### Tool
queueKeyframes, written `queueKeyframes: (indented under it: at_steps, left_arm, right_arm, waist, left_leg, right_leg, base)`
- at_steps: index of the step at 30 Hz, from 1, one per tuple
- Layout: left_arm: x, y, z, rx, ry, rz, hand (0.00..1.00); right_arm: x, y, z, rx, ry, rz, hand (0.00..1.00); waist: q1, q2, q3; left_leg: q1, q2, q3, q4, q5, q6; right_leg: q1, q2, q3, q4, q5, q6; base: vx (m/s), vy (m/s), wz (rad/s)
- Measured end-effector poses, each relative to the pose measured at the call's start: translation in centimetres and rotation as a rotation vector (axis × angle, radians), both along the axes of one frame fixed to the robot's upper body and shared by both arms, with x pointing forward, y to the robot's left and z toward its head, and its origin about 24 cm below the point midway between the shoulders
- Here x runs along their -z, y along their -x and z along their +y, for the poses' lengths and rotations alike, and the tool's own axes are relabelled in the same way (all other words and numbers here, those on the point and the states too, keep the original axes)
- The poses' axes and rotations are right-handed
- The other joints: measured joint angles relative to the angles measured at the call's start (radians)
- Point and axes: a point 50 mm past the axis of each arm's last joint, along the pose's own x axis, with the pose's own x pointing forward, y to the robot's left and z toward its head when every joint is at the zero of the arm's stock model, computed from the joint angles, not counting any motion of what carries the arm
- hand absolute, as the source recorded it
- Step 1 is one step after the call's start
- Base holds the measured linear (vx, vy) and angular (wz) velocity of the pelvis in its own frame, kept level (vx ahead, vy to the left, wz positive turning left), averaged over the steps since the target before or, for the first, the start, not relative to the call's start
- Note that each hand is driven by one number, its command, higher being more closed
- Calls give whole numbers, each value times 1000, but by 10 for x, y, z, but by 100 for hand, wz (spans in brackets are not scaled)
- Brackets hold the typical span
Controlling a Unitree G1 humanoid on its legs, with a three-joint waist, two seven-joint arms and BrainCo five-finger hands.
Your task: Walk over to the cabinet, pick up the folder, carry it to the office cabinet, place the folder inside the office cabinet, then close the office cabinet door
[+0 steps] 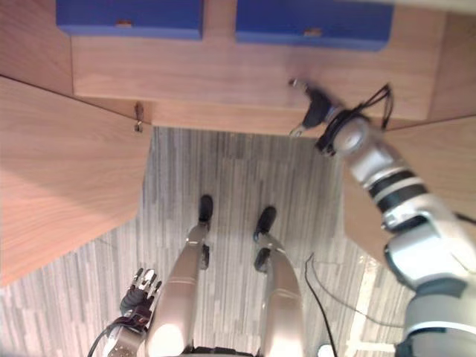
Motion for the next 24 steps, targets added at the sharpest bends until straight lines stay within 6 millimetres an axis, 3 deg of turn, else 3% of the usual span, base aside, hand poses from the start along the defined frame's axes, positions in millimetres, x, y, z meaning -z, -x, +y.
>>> queueKeyframes:
  at_steps: [1, 5, 7, 8, 10, 12, 14, 18, 20, 21, 24]
  left_arm:
    - [0, 1, 1, 0, 0, 1, 0]
    - [6, 3, 4, 0, -3, 35, 0]
    - [8, -1, 4, 0, -5, 50, 0]
    - [10, -1, 3, -2, -1, 58, 0]
    - [14, 2, 5, -22, -9, 88, 0]
    - [17, 3, 4, -29, -10, 109, 0]
    - [21, 1, -2, -23, -7, 139, 0]
    - [30, 4, -14, 46, -50, 218, 0]
    - [36, 10, -21, 104, -84, 267, 0]
    - [40, 15, -25, 134, -95, 300, 0]
    - [47, 24, -35, 189, -104, 351, 0]
  right_arm:
    - [12, 0, 3, 2, -9, 29, 0]
    - [112, 14, 28, 30, 9, 308, 0]
    - [185, 47, 43, 68, -73, 531, 0]
    - [203, 58, 48, 80, -108, 593, 0]
    - [257, 101, 66, 192, -314, 783, 0]
    - [281, 127, 70, 270, -410, 862, 0]
    - [313, 173, 71, 416, -544, 963, 0]
    - [349, 248, 61, 726, -789, 1086, 0]
    - [356, 274, 50, 928, -996, 1047, 0]
    - [358, 281, 42, 1044, -1133, 991, 0]
    - [359, 292, 29, 1214, -1333, 887, 0]
  waist:
    - [-1, -5, -4]
    - [8, -39, -41]
    - [22, -48, -57]
    - [28, -47, -66]
    - [32, -47, -99]
    - [28, -46, -130]
    - [23, -40, -199]
    - [-22, -29, -299]
    - [-32, -22, -339]
    - [-41, -15, -362]
    - [-64, -2, -397]
  left_leg:
    - [22, 3, 4, -8, 0, 0]
    - [147, 22, 45, -38, 0, 0]
    - [215, 27, 70, -48, -2, 0]
    - [228, 30, 78, -48, -5, -4]
    - [303, 38, 107, -50, -25, -11]
    - [339, 37, 123, -58, -32, -11]
    - [395, 34, 160, -84, -42, -4]
    - [514, 17, 228, -150, -40, 1]
    - [579, 11, 274, -181, -42, 3]
    - [612, 8, 301, -199, -43, 5]
    - [685, 3, 359, -225, -48, 4]
  right_leg:
    - [24, 4, 0, -14, 3, 0]
    - [172, 33, 1, -111, 27, 8]
    - [249, 45, 9, -156, 40, 15]
    - [265, 48, 14, -166, 47, 21]
    - [334, 59, 39, -198, 64, 34]
    - [366, 62, 58, -219, 73, 34]
    - [412, 66, 89, -274, 94, 40]
    - [490, 47, 100, -320, 100, 40]
    - [516, 40, 115, -320, 101, 42]
    - [532, 35, 119, -320, 103, 45]
    - [563, 36, 150, -318, 110, 55]
  base:
    - [92, -17, -15]
    - [92, -28, -12]
    - [58, -28, -16]
    - [49, -14, -32]
    - [32, 3, -41]
    - [-6, 23, -35]
    - [-54, 44, -52]
    - [-55, 51, -40]
    - [-9, 54, -71]
    - [-14, 53, -70]
    - [-11, 68, -55]
